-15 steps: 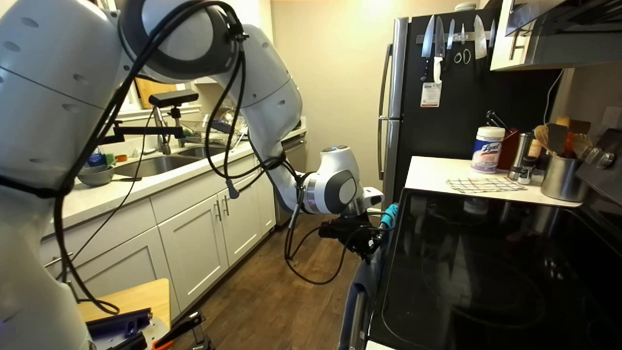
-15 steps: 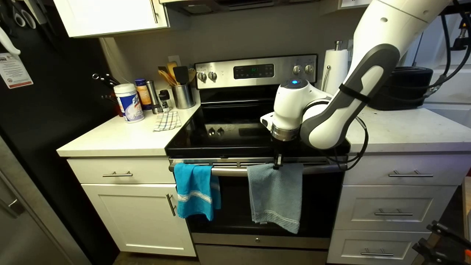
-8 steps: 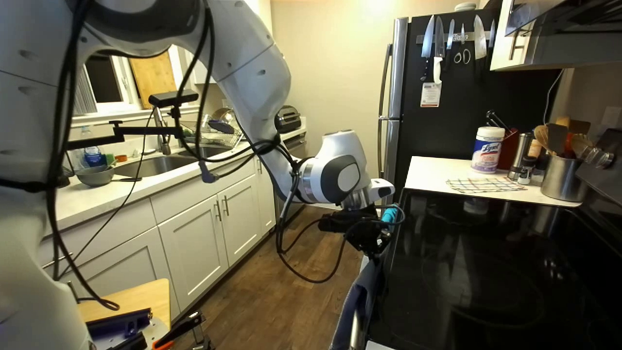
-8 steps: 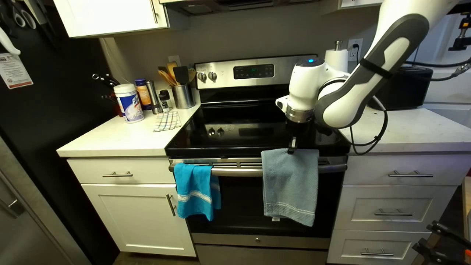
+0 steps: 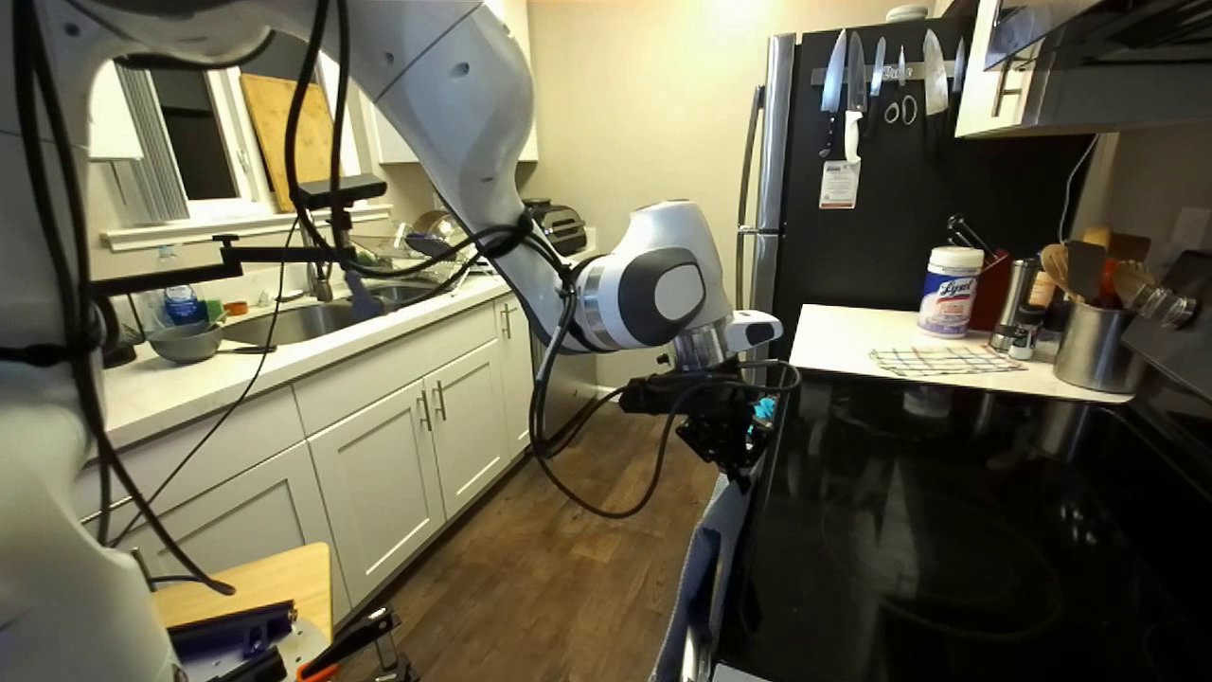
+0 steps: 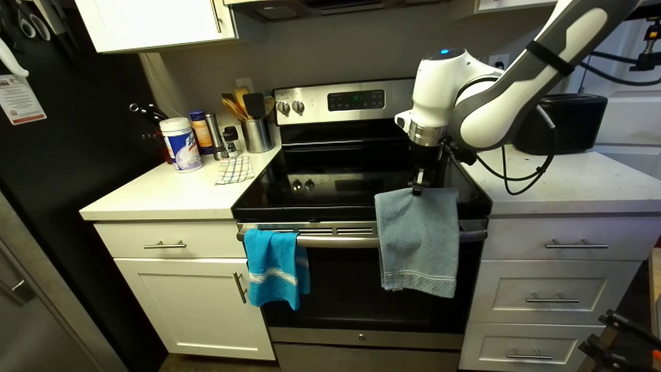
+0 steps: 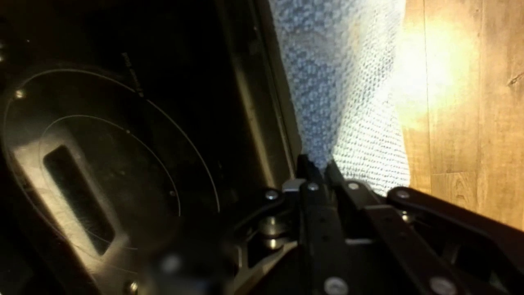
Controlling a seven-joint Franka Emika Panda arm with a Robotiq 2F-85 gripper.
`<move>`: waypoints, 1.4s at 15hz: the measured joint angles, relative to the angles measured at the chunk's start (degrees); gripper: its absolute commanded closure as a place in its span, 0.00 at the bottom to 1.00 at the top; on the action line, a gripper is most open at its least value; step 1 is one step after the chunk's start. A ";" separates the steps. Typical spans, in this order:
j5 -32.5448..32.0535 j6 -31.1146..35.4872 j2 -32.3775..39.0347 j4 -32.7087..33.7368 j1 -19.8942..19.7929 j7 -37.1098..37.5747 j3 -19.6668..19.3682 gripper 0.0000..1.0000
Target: Put light blue towel on top of the stovetop.
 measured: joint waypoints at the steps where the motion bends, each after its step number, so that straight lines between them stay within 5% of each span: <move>1: 0.00 0.00 -0.38 0.04 -0.17 0.00 -0.15 0.99; 9: 3.39 0.34 -4.53 2.53 -5.86 -4.78 -0.65 0.99; 21: 7.19 -5.43 -2.36 14.92 -10.84 -7.75 -2.64 0.99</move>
